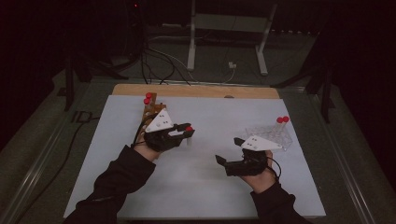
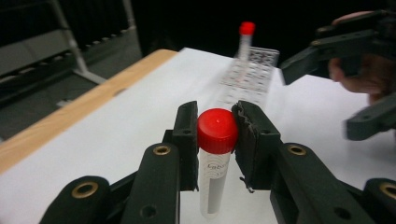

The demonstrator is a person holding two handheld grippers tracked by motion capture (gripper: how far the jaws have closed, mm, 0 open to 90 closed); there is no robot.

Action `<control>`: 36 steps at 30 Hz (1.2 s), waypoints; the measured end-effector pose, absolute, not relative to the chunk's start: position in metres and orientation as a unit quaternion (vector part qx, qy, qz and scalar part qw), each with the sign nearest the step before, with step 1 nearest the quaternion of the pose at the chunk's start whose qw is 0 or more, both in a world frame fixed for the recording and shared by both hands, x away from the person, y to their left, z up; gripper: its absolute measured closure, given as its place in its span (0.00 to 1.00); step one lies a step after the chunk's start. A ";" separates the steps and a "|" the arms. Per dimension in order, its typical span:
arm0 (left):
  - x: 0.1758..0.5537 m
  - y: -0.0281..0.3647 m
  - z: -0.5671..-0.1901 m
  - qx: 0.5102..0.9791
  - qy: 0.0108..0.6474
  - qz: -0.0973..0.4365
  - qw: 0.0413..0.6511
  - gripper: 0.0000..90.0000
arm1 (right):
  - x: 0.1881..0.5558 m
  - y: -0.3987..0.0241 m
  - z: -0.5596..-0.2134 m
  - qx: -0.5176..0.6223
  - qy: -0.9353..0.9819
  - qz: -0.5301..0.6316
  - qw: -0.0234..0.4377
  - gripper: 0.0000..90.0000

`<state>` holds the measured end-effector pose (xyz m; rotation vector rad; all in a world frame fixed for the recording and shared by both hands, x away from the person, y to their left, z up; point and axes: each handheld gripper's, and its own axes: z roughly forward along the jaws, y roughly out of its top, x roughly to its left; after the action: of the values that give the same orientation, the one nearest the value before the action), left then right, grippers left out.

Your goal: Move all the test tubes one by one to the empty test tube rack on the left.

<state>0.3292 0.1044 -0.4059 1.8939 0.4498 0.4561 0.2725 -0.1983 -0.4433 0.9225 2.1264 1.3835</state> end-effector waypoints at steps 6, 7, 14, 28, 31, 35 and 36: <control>0.336 0.126 -0.397 0.787 0.212 0.219 0.536 0.80 | 0.273 -0.203 -0.441 0.337 0.764 0.505 0.218 0.00; 0.338 0.130 -0.395 0.785 0.217 0.223 0.536 0.80 | 0.273 -0.204 -0.441 0.334 0.765 0.506 0.217 0.00; 0.350 0.152 -0.388 0.766 0.247 0.248 0.539 0.80 | 0.272 -0.205 -0.441 0.325 0.768 0.508 0.214 0.00; 0.375 0.184 -0.379 0.732 0.304 0.300 0.531 0.80 | 0.272 -0.206 -0.441 0.321 0.768 0.513 0.209 0.00; 0.382 0.187 -0.384 0.726 0.320 0.315 0.522 0.80 | 0.273 -0.206 -0.442 0.321 0.768 0.514 0.209 0.00; 0.389 0.191 -0.388 0.717 0.334 0.324 0.519 0.80 | 0.273 -0.207 -0.442 0.321 0.768 0.512 0.210 0.00; 0.391 0.192 -0.388 0.716 0.337 0.324 0.518 0.80 | 0.273 -0.207 -0.442 0.321 0.769 0.511 0.211 0.00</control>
<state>0.3908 0.1921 -0.3883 1.7181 0.8077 0.7779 0.2731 -0.2068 -0.4424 0.8930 2.1371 1.4206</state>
